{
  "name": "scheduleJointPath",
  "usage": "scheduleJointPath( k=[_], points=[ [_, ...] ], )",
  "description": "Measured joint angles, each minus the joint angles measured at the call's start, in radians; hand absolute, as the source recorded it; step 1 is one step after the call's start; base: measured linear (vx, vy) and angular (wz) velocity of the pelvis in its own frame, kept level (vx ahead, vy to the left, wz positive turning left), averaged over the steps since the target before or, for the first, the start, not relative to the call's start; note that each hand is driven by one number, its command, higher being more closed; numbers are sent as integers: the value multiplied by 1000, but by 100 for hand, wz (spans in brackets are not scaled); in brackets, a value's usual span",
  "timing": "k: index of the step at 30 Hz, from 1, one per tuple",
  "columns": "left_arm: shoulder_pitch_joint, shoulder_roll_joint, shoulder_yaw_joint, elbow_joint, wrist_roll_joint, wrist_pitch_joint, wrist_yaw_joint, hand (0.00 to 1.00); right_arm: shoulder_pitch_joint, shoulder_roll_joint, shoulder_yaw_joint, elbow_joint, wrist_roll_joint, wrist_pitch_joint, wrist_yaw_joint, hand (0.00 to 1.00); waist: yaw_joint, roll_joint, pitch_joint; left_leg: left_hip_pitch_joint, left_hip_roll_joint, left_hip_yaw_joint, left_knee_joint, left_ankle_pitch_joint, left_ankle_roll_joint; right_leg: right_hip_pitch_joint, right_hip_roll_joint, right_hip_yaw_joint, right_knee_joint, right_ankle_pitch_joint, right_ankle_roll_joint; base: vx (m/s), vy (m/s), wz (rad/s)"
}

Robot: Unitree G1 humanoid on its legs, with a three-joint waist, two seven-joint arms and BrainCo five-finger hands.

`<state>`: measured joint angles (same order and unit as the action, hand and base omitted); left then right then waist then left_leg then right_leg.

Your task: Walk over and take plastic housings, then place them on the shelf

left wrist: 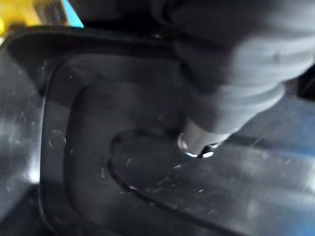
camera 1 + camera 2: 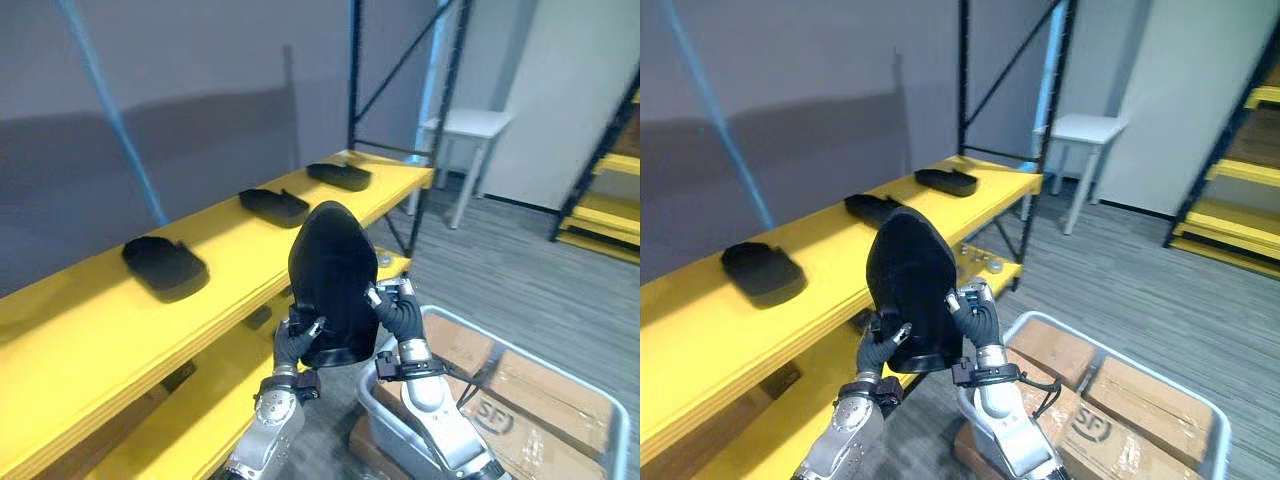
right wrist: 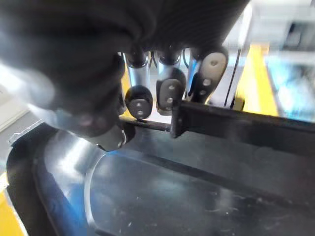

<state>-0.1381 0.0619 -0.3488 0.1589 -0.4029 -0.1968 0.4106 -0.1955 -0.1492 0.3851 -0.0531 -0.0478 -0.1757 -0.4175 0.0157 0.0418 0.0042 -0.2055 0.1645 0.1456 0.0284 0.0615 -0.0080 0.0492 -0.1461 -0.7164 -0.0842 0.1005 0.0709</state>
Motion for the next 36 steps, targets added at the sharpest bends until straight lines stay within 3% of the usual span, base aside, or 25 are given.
scheduleJointPath(
  k=[1,3,5,6,7,8,9,10,11,12,13,14,16,17,18,19,20,22,24,25,28,36],
  points=[
    [7,-25,29,-6,0,-7,0,100,-17,1,1,35,15,-17,0,100,11,2,1,-29,13,207,49,-3,22,4,-40,-69,15,-15,18,85,156,211],
    [70,-32,67,-61,5,-7,-2,100,-44,17,29,82,32,-20,15,100,67,31,-15,11,21,372,52,27,19,10,-60,-116,51,-21,38,198,241,122],
    [143,-16,112,-147,31,-7,-7,100,-46,68,50,91,35,-20,45,100,98,7,-13,19,-38,326,21,46,15,34,-113,-169,94,-38,66,236,222,101],
    [175,-10,143,-188,58,-7,-12,100,-51,100,55,104,35,-20,67,100,110,-7,-13,18,-78,289,12,36,29,39,-169,-206,174,-68,96,256,240,126],
    [195,-12,164,-209,84,-6,-22,100,-66,123,53,135,40,-20,83,100,110,-11,-15,22,-119,243,11,24,48,41,-252,-207,308,-102,100,263,258,136],
    [203,-13,167,-219,95,-5,-23,100,-75,128,52,149,44,-20,86,100,110,-11,-14,31,-140,221,10,19,56,44,-299,-203,383,-109,99,265,296,143],
    [220,-10,168,-247,126,-2,-29,100,-91,131,49,168,51,-20,95,100,112,-22,-7,58,-183,174,10,6,74,49,-395,-197,553,-100,83,263,302,145],
    [237,-4,181,-284,167,6,-41,100,-103,138,48,186,51,-20,103,100,108,-35,3,94,-214,119,10,-6,91,46,-469,-165,708,-43,-26,263,293,140],
    [242,-2,187,-300,189,12,-45,100,-108,143,46,194,51,-20,109,100,105,-37,6,111,-220,89,9,-14,97,32,-486,-119,771,7,-97,237,224,132],
    [244,8,204,-327,221,14,-46,100,-118,163,45,205,52,-20,123,100,104,-33,19,134,-216,38,9,-24,102,-38,-471,34,901,-42,-90,198,112,115],
    [243,20,218,-351,244,14,-46,100,-121,181,50,206,51,-20,138,100,102,-32,24,151,-203,-7,3,-26,102,-119,-406,165,984,-139,-58,178,61,109],
    [244,24,227,-362,258,14,-46,100,-121,192,50,206,51,-20,144,100,102,-32,30,163,-200,-25,-3,-26,102,-143,-374,202,992,-167,-52,152,3,98],
    [244,35,253,-384,295,14,-47,100,-125,213,49,209,64,-20,161,100,101,-33,43,189,-199,-72,-15,-29,96,-185,-296,247,903,-220,-11,141,-17,80],
    [242,50,266,-386,309,14,-57,100,-125,212,51,213,79,-20,175,100,98,-34,45,191,-199,-112,-15,-33,88,-210,-220,274,736,-238,15,141,-63,71],
    [241,60,270,-386,309,14,-63,100,-124,212,51,217,82,-20,180,0,96,-38,47,190,-199,-128,-15,-34,85,-218,-180,312,655,-240,24,115,-76,86],
    [241,76,276,-384,307,14,-74,100,-121,212,51,221,89,-19,190,0,88,-47,52,188,-205,-156,-14,-36,78,-225,-112,390,510,-241,31,133,-146,86],
    [238,92,287,-382,305,14,-85,100,-114,211,50,221,95,-18,200,0,76,-65,59,186,-225,-191,-13,-37,71,-221,-78,449,412,-220,17,84,-110,87],
    [223,108,303,-376,295,12,-102,100,-110,207,49,221,101,-18,208,0,75,-106,73,190,-269,-219,-12,-44,62,-208,-90,457,354,-148,12,92,-153,65],
    [221,93,350,-356,266,16,-125,100,-96,201,47,218,118,-12,226,0,77,-79,80,181,-229,-227,-4,-65,25,-150,-42,423,240,-103,-1,106,-168,22],
    [214,104,401,-336,248,16,-137,100,-94,204,48,204,122,-9,243,0,78,-83,79,172,-209,-224,-3,-68,20,-127,-11,420,168,-68,-12,86,-105,-10],
    [183,153,481,-235,152,37,-143,100,-78,200,41,139,168,-1,284,0,73,-84,78,178,-183,-198,0,-78,4,-96,27,432,89,-38,-25,91,-80,-25],
    [-85,261,457,45,-69,54,-155,100,-68,137,-45,64,210,14,301,0,47,-82,79,180,-167,-169,-7,-85,-6,-81,52,455,32,-16,-41,29,-10,-9]
  ],
)
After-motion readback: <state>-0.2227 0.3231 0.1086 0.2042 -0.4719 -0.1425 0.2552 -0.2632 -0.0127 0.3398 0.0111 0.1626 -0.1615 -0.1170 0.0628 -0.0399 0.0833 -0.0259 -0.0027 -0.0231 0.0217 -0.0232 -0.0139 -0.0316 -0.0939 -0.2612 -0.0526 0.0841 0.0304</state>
